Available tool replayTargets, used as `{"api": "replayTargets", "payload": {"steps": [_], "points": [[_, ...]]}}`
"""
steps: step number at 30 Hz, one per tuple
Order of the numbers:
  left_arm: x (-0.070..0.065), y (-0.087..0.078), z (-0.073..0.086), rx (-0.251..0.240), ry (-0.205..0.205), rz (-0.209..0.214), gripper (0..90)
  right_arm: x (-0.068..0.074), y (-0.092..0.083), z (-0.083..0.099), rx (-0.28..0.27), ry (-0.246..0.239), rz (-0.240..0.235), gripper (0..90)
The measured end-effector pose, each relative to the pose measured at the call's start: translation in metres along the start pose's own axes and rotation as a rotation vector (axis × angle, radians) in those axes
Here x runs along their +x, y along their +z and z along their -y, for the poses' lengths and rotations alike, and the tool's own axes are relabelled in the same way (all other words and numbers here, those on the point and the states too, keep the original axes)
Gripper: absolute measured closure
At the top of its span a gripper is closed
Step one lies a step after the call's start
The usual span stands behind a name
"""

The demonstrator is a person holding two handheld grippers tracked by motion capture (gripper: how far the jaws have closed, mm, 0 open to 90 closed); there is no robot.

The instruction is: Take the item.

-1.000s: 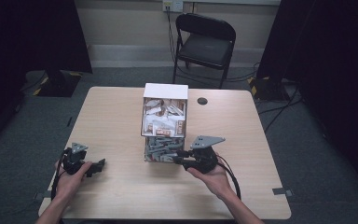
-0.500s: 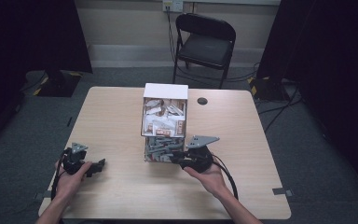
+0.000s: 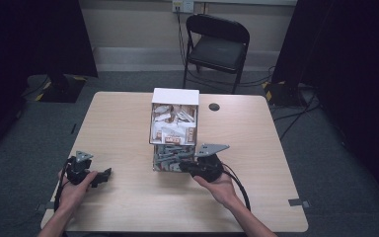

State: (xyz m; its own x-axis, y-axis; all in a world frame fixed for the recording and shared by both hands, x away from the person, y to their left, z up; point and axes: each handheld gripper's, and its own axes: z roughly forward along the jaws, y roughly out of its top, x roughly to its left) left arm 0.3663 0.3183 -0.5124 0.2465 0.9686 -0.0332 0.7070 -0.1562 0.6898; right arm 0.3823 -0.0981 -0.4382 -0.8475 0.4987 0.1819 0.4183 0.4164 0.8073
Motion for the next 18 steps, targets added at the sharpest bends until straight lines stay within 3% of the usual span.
{"api": "replayTargets", "payload": {"steps": [7,10,15,18], "points": [[0.0,0.0,0.0,0.0,0.0,0.0,0.0,-0.0001,0.0042,0.0025,0.008,-0.004,0.0,81.0],[0.0,0.0,0.0,0.0,0.0,0.0,0.0,0.0011,0.0038,-0.0003,0.016,-0.02,0.01,83.7],[0.0,0.0,0.0,0.0,0.0,0.0,0.0,-0.0012,0.0056,0.0016,0.016,0.001,-0.002,83.5],[0.0,0.0,0.0,0.0,0.0,0.0,0.0,-0.001,0.0053,0.0015,0.019,-0.011,0.007,88.4]]}}
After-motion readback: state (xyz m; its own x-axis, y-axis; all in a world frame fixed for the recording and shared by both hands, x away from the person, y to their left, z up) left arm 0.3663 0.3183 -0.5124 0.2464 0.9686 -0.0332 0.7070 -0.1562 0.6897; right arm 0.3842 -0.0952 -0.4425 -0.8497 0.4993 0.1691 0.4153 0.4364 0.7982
